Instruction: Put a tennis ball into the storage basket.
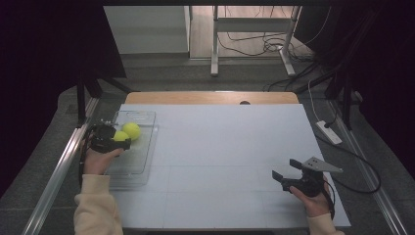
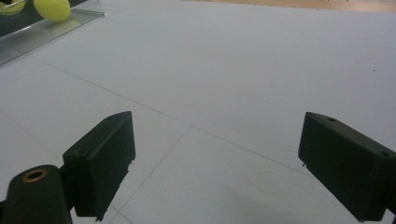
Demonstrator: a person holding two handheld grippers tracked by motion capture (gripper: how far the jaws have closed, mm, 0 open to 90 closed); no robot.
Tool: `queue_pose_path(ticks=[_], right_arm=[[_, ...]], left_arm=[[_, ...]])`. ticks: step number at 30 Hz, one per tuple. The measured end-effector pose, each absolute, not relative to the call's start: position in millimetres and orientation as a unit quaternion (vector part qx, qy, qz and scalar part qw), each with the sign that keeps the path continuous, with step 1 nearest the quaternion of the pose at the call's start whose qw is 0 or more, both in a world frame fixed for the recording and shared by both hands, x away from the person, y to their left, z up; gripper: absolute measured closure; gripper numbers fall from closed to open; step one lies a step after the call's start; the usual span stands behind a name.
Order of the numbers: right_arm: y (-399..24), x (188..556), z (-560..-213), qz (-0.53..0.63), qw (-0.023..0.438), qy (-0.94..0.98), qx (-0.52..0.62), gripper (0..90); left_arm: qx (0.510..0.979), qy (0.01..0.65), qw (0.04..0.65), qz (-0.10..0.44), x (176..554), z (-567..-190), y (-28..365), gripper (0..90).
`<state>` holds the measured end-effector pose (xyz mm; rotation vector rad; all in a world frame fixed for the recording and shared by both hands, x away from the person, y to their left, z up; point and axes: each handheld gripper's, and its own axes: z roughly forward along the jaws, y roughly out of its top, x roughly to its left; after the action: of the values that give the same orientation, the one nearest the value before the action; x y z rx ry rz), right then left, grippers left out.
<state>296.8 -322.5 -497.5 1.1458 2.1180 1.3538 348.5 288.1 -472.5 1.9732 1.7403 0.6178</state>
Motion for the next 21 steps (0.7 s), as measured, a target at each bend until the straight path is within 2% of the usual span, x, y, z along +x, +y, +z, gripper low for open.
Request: queue_pose_path(ticks=[9,11,21], right_arm=[[-322,297,-497,0.481,0.188,0.753,0.407,10.9],[-322,297,-498,0.481,0.188,0.754,0.407,10.9],[-322,298,-498,0.482,0.187,0.753,0.407,10.9]], left_arm=[[0.708,0.628,0.225,0.232,348,-472,288,24.9],[0.704,0.628,0.235,0.234,347,-469,288,18.8],[0.69,0.603,0.329,0.229,342,-457,285,12.0]])
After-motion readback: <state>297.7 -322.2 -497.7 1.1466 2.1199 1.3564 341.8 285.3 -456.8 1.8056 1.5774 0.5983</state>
